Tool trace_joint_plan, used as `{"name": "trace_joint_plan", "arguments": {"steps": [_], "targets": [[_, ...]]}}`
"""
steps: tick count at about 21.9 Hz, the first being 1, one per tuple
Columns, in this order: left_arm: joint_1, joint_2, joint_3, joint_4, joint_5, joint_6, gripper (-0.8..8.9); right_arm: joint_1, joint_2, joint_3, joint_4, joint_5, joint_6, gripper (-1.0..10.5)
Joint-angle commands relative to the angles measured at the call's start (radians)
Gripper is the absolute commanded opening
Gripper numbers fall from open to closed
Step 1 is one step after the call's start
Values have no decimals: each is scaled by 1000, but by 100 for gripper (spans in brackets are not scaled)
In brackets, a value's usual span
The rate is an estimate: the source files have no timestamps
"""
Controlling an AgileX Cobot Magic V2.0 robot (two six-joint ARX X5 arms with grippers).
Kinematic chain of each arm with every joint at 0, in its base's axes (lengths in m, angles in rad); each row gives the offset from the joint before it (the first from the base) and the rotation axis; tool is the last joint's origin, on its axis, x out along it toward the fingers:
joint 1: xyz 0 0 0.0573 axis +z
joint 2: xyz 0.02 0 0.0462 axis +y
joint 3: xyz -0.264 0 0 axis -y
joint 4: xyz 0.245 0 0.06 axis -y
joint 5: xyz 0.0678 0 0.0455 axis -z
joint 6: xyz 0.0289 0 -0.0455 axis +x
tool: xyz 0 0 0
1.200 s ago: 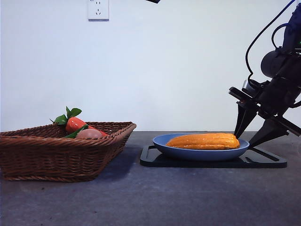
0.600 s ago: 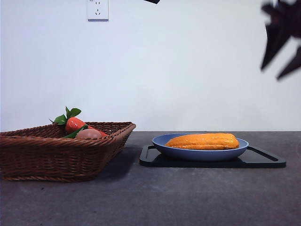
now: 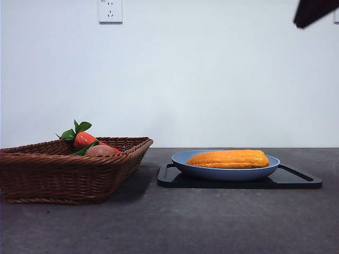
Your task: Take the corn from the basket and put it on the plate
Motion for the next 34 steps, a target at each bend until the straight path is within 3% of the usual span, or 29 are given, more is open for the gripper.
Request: {"name": "trace_joint_plan", "arguments": {"steps": [1, 17, 19, 22, 24, 27, 32, 34], "targets": [[-5, 2, 24, -2, 0, 6, 7, 12, -14, -56, 42, 2, 10, 1], [-5, 2, 24, 21, 1, 6, 7, 11, -20, -82, 68, -1, 14, 1], [3, 2, 24, 61, -67, 103, 8, 11, -20, -82, 68, -1, 14, 1], [51, -22, 23, 68, -71, 78, 7, 11, -20, -82, 76, -1, 14, 1], [97, -65, 12, 73, -74, 142, 8, 11, -20, -82, 88, -1, 14, 1], [238, -189, -70, 190, -74, 143, 8, 11, -20, -82, 117, -1, 14, 1], [512, -510, -480, 605, -74, 106, 8, 11, -20, -82, 141, -1, 14, 1], [598, -613, -617, 703, -74, 101, 8, 11, -20, -82, 163, -1, 14, 1]]}}
